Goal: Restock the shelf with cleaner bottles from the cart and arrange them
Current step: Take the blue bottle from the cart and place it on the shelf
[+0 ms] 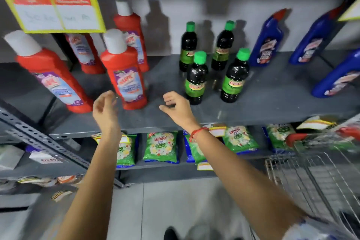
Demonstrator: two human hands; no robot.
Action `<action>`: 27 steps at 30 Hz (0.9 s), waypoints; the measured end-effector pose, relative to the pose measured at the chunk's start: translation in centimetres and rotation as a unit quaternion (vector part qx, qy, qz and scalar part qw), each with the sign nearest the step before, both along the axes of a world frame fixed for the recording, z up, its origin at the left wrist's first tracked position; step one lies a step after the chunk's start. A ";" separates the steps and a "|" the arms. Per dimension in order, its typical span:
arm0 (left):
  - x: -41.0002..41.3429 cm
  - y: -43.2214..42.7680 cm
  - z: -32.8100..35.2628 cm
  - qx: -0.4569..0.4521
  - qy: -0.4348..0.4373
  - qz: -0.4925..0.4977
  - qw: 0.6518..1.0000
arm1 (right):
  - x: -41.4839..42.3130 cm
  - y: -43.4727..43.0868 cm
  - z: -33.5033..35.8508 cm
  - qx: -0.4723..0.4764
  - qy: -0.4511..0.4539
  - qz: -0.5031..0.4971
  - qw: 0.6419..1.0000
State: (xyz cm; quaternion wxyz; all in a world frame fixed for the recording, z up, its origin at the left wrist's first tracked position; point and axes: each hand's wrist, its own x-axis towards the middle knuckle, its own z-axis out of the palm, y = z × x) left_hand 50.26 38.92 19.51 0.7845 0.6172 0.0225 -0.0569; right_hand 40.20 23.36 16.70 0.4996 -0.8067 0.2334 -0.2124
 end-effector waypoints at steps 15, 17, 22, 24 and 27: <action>-31.3 -25.5 -5.2 0.159 -0.005 -0.539 0.827 | -38.8 -14.2 -6.5 0.133 -0.030 -0.427 0.894; -36.3 -28.7 -6.5 0.191 -0.028 -0.615 0.765 | -43.6 -14.8 -8.3 0.129 0.012 -0.476 0.870; -46.8 -34.1 -12.4 0.291 -0.055 -0.738 0.607 | -53.8 -14.5 -16.5 0.176 0.090 -0.565 0.801; -50.0 -35.3 -15.2 0.329 -0.048 -0.760 0.558 | -56.7 -13.4 -19.9 0.228 0.114 -0.584 0.770; -54.3 -36.8 -19.4 0.365 -0.054 -0.780 0.506 | -59.6 -11.6 -23.6 0.292 0.146 -0.608 0.724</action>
